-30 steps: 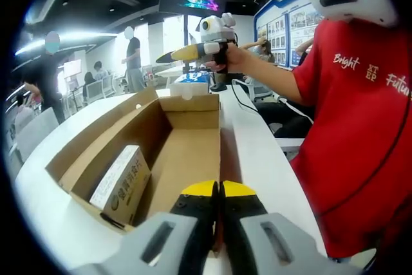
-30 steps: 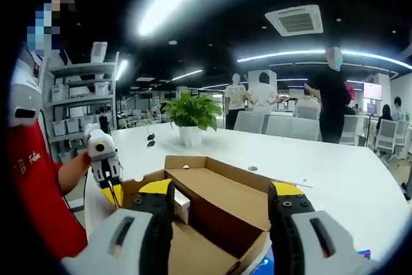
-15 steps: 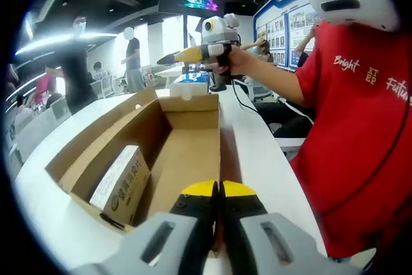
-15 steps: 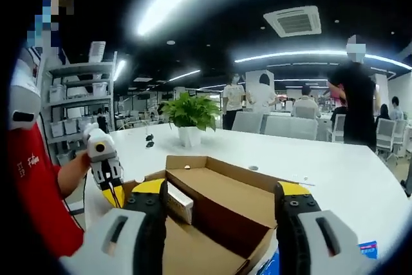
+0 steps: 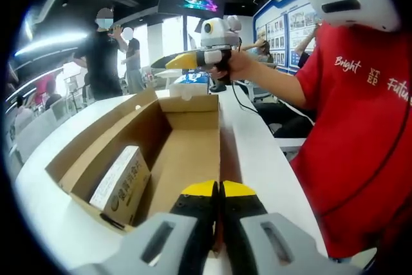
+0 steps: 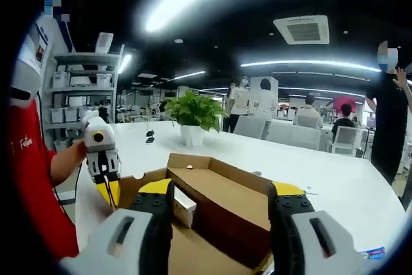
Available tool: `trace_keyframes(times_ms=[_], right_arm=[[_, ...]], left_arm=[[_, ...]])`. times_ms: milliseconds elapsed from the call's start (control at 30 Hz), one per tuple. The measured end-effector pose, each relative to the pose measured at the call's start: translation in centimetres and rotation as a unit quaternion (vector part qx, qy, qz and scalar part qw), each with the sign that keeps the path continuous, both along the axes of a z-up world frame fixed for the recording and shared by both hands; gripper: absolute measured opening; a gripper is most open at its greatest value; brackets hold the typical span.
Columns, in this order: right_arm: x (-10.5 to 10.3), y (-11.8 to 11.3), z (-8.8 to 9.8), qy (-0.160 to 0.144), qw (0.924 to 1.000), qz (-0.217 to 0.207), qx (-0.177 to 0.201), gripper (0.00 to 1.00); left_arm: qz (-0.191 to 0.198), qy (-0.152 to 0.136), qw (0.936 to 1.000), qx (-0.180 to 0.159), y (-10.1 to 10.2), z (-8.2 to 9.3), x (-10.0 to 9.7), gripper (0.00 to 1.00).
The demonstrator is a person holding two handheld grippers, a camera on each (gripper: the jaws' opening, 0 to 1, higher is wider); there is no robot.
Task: Operate the shoe box by opening the lid, removing the specified soft item, and placing it in the target area until the item is outside and the box remains undamaged.
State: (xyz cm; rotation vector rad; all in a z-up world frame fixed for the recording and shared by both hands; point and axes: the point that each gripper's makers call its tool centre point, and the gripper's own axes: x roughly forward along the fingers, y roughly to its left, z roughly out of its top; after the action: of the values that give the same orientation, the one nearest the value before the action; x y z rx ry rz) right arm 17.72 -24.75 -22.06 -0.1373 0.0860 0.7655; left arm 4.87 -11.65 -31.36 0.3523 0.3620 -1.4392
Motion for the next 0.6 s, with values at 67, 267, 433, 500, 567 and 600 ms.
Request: trace_keyframes(times_ms=[67,267,433,500,567,600], right_arm=[[-0.3,0.6,-0.3,0.006,0.9999,0.008,0.000,0.61],[-0.3,1.9,-0.1,0.022,0.9995,0.019,0.010,0.60],[-0.4,2.5,-0.5,0.015,0.9994,0.030,-0.012,0.50],[-0.4,2.5,-0.7,0.015,0.9992,0.032,-0.016,0.46],[-0.4,2.6,-0.9,0.011,0.9989,0.035,-0.029,0.44],[-0.4,2.6,-1.1,0.010,0.9985,0.034,-0.040,0.43]], left_arm=[[0.001,-0.001,1.0000,0.000,0.0,0.0,0.0,0.01],[0.001,0.001,1.0000,0.000,0.0,0.0,0.0,0.01],[0.002,0.003,1.0000,0.001,0.0,-0.1,0.1,0.01],[0.003,0.001,1.0000,0.001,0.1,-0.1,0.2,0.01],[0.004,0.001,1.0000,0.001,0.1,-0.1,0.2,0.01],[0.004,0.001,1.0000,0.001,0.1,-0.1,0.2,0.01]])
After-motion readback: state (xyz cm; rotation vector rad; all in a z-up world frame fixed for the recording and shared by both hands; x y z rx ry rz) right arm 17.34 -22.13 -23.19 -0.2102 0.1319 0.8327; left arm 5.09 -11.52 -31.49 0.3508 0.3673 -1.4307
